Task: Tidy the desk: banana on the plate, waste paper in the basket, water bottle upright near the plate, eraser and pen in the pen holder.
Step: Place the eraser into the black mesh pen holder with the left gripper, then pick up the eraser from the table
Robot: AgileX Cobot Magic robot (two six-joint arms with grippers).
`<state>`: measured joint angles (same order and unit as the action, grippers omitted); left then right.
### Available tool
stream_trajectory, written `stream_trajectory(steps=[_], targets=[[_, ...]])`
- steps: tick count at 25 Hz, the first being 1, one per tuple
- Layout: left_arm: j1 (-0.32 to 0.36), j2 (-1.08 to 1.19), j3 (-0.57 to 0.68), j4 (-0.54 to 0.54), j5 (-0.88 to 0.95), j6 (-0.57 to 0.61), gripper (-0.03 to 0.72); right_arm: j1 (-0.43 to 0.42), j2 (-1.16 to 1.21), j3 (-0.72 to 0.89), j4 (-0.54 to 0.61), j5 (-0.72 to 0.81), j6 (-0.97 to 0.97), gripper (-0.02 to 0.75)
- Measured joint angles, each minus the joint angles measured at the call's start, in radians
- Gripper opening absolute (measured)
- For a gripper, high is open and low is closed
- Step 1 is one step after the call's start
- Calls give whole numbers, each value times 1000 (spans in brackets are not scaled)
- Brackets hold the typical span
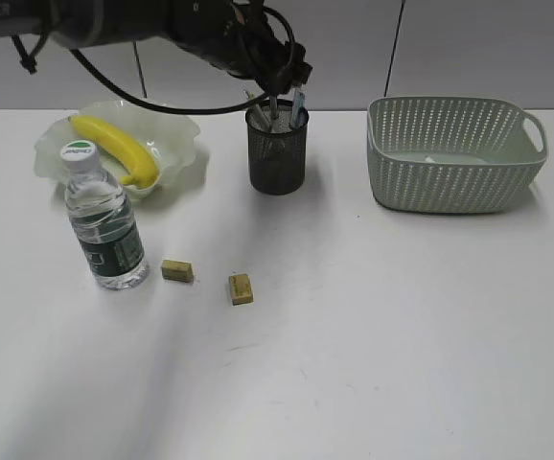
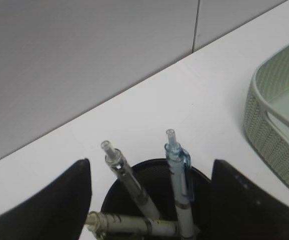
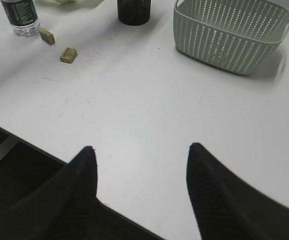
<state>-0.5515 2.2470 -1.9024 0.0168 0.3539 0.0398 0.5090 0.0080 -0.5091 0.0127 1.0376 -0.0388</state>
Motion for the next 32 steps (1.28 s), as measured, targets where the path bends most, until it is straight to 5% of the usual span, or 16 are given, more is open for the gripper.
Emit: stream_trajectory(steps=[7,21,27,32], targets=[[0,-171,0,5,113,0,561,0,0,0,0,0,0,454],[0,-668,0,3,810,-4,519,0,0,0,0,0,0,454],[0,-902,12,69,860,-80,510,0,17,0,0,0,0,454],[0,-1118,142,72,861,-87,464,0,56,0,0,0,0,454]])
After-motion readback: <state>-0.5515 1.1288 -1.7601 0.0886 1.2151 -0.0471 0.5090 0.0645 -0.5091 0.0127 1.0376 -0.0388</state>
